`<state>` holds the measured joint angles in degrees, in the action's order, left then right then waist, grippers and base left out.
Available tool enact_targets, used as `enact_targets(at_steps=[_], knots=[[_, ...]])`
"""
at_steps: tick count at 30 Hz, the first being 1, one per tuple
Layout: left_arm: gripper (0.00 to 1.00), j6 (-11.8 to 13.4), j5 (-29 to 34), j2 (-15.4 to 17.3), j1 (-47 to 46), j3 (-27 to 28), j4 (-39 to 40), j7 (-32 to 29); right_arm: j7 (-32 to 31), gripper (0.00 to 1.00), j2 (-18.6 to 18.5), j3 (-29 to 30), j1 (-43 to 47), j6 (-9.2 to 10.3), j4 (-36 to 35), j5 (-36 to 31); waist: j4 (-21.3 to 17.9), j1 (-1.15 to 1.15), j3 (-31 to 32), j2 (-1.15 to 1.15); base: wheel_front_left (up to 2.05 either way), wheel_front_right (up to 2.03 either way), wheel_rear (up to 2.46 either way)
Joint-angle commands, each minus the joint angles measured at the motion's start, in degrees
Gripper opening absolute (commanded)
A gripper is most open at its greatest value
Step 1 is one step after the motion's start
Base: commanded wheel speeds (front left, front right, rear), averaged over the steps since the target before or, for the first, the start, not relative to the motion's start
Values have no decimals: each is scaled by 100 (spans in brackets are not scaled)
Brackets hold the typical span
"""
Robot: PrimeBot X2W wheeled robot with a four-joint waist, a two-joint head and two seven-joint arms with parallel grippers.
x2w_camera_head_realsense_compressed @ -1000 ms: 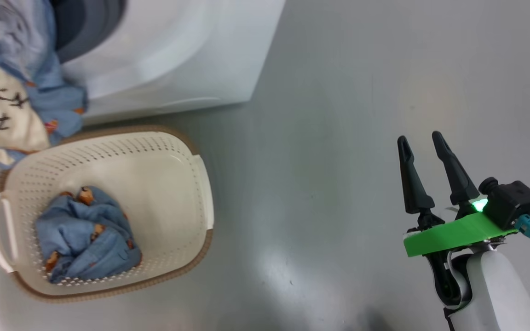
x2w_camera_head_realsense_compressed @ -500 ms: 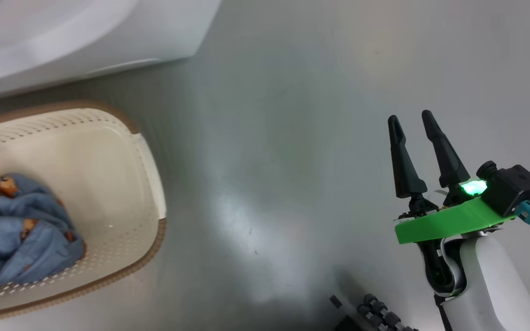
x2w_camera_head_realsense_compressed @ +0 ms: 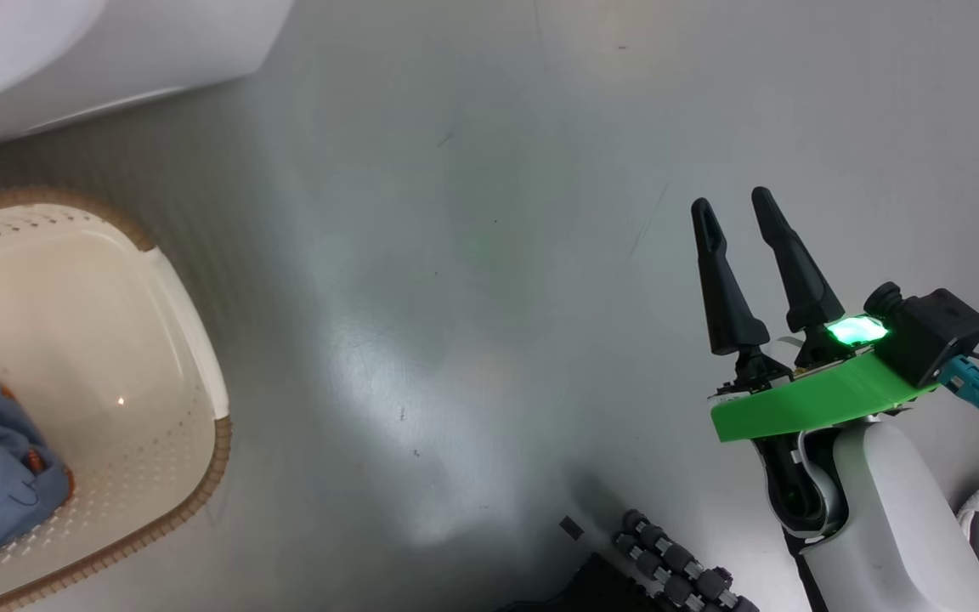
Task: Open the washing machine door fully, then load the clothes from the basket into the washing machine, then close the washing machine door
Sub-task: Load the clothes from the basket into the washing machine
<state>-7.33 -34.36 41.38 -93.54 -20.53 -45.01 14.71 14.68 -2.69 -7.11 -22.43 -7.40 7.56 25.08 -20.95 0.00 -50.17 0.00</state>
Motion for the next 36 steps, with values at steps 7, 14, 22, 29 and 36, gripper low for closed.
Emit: enact_targets(at_steps=[7,14,22,29,36], knots=[[0,-15,13,284,-237,-185,-410,29,32,100,-19,-149,122,-9,-95,116,-38,0,-18,0,0,0,0],[0,-15,-129,187,-235,-636,-753,29,32,100,-19,-140,133,-9,-102,118,-13,0,-24,0,0,0,0],[100,-15,-426,158,-175,-1075,-1032,26,32,100,-19,-136,81,-9,-65,102,55,0,111,0,0,0,0],[100,-15,-574,116,36,-1197,-964,28,32,100,-19,-48,103,-9,-17,-23,183,0,358,0,0,0,0],[100,-15,-629,-45,735,-952,-717,29,32,100,-19,116,174,-9,12,-267,408,0,739,0,0,0,0]])
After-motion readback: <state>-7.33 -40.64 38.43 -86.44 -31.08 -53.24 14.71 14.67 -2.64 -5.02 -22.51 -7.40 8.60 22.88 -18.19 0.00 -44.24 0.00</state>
